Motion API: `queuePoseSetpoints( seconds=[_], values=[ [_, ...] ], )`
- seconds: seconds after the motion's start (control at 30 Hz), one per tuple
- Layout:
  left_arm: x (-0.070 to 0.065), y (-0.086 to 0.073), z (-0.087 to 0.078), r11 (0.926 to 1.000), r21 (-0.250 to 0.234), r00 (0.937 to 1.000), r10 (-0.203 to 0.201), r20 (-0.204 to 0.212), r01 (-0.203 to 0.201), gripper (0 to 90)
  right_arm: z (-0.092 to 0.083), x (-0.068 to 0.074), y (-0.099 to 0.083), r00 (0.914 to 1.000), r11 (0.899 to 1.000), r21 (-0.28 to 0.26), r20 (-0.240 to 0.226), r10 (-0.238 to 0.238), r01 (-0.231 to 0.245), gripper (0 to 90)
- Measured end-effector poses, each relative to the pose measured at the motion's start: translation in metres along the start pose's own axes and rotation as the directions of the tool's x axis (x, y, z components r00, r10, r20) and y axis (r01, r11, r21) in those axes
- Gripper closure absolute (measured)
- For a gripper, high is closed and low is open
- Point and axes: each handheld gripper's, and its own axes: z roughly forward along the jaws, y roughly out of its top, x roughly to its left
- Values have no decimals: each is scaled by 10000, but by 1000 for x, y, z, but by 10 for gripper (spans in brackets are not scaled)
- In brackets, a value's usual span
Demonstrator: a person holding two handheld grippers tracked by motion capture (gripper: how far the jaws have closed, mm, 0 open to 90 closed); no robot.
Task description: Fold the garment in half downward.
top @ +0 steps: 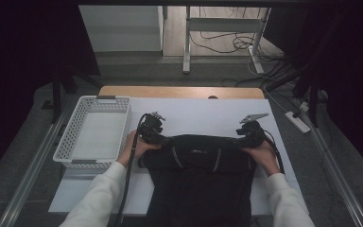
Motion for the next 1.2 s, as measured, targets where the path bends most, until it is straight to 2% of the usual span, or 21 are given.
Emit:
queuePoseSetpoints(
  seconds=[0.23, 0.37, 0.57, 0.73, 0.8, 0.9, 0.93, 1.0, 1.07, 1.2],
  values=[
    [2, -1, 5, 9997, 246, 9998, 27, 175, -31, 237, 6, -4, -2, 10000, 9994, 343, -42, -66, 67, 295],
    [1, -2, 9, 9980, 608, 9995, 162, 286, -179, 231, 11, -5, -3, 9999, 9986, 533, -167, 10, -1, 279],
    [1, -5, 15, 9956, 924, 9991, 136, 393, -172, 242, 15, -7, -4, 10000, 9971, 767, -23, -8, 10, 257],
    [1, -6, 14, 9954, 935, 9990, 189, 411, -227, 251, 21, -10, -8, 10000, 9931, 1171, -87, -1, 12, 243],
    [-2, -7, 14, 9947, 966, 9988, 323, 358, -356, 282, 21, -9, -8, 10000, 9934, 1147, -87, 2, 8, 245],
    [-7, -8, 12, 9936, 954, 9974, 557, 463, -599, 388, 19, -6, -8, 9998, 9912, 1313, -116, -173, 187, 268],
    [-8, -9, 11, 9932, 947, 9967, 627, 515, -673, 444, 19, -4, -8, 9996, 9909, 1332, -203, -187, 213, 297],
    [-9, -11, 10, 9926, 920, 9935, 711, 890, -793, 579, 16, -2, -8, 9989, 9887, 1461, -375, -289, 341, 351],
    [-9, -12, 10, 9932, 839, 9905, 711, 1181, -813, 689, 14, 0, -9, 9982, 9877, 1494, -464, -386, 452, 447],
    [-12, -12, 8, 9899, 842, 9899, 1060, 941, -1140, 770, 9, 2, -11, 9938, 9873, 1502, -1049, -364, 520, 713]
  ],
)
